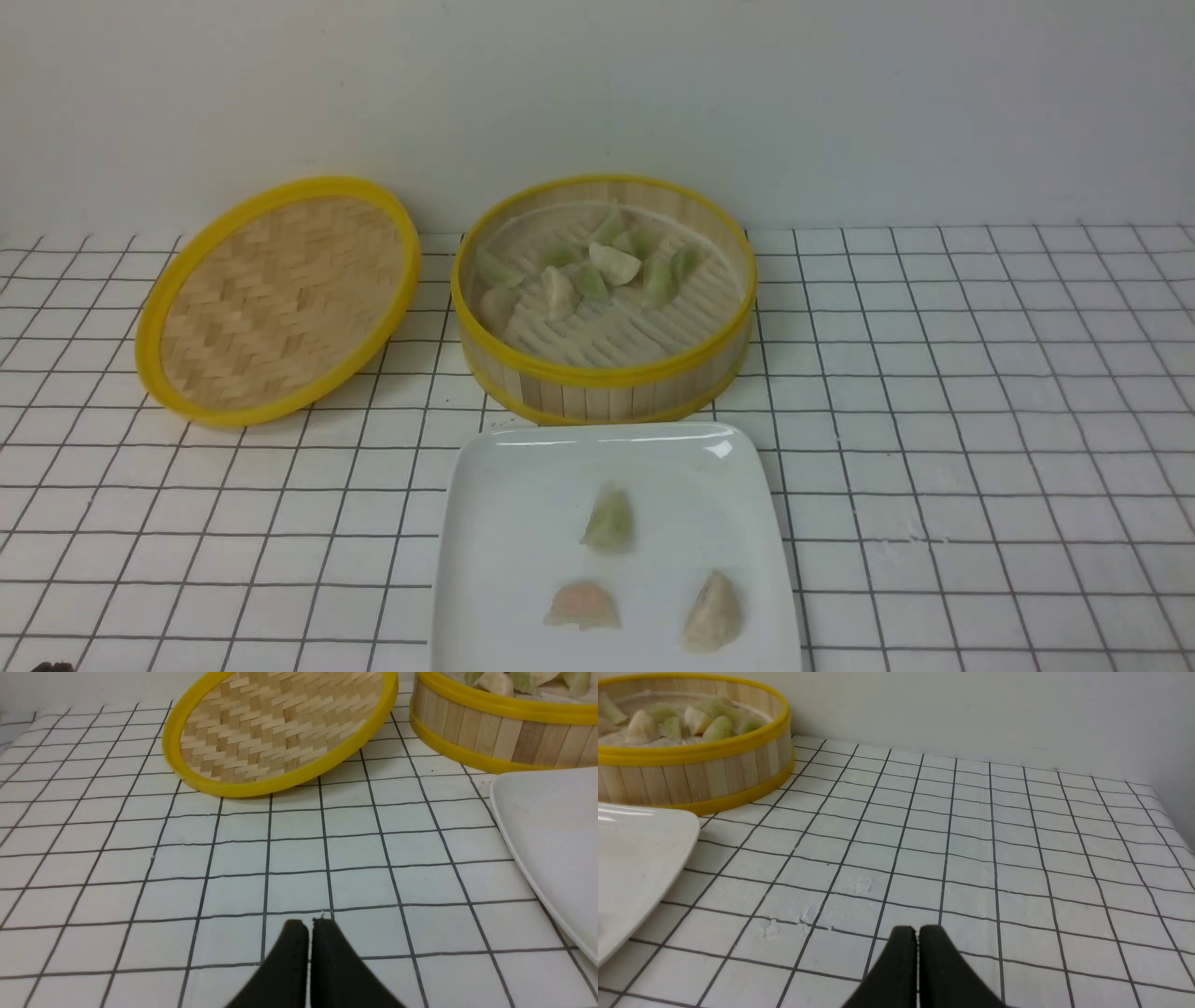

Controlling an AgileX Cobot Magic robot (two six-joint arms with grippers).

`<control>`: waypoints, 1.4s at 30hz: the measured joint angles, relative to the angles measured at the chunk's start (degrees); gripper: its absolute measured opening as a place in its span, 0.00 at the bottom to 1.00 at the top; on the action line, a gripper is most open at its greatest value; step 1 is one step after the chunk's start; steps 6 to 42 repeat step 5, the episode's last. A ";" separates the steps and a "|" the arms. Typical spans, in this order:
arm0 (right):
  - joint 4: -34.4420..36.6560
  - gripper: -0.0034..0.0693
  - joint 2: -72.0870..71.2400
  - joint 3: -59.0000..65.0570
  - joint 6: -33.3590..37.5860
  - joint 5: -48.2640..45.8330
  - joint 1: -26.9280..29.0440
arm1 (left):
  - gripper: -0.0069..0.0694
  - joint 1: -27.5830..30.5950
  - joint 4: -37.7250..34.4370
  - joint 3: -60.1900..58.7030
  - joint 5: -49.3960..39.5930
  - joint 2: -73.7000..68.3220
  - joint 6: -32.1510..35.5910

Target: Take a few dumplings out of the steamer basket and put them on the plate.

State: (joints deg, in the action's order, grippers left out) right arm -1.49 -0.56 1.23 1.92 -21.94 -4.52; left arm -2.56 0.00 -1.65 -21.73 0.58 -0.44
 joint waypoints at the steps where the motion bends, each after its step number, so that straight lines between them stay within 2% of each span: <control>1: 0.00 0.05 0.00 0.00 0.00 0.00 0.00 | 0.08 0.00 0.00 0.00 0.00 0.00 0.00; 42: 0.00 0.05 0.00 0.00 0.00 0.00 0.00 | 0.08 0.00 0.00 0.00 0.00 0.00 0.00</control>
